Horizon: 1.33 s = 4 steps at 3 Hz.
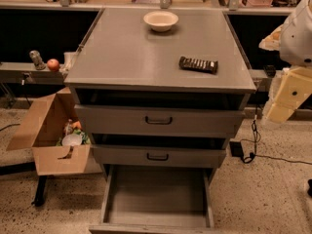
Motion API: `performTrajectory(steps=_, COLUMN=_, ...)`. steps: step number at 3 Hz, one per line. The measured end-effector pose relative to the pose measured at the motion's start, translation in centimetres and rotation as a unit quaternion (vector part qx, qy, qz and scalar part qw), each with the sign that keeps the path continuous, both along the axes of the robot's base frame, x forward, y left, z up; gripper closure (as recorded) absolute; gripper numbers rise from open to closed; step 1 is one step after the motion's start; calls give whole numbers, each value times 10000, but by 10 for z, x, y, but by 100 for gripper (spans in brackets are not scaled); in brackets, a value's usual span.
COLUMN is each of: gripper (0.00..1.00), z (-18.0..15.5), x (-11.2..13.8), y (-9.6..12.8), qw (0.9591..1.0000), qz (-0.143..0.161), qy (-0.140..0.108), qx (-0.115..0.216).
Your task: Place rxbar chocolate into bottom drawer
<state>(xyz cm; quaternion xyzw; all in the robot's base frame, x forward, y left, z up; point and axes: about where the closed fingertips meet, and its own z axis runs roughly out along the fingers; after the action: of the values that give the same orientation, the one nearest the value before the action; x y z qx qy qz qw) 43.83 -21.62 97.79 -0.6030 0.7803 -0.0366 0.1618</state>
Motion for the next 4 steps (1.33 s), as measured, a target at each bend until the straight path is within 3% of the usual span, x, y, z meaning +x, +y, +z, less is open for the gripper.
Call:
performTrajectory(steps=1, gripper=0, z=0, x=0, y=0, qw=10000, qz=0, qy=0, qx=0)
performTrajectory(steps=2, gripper=0, z=-3, x=16, y=2, qw=9997, qz=-111, qy=-82, qx=222)
performTrajectory(steps=3, gripper=0, z=-15, x=45, y=7, qw=9974, qz=-147, qy=-140, qx=684)
performTrajectory(steps=4, gripper=0, z=-15, x=45, y=7, qw=9974, qz=-147, qy=-140, qx=684)
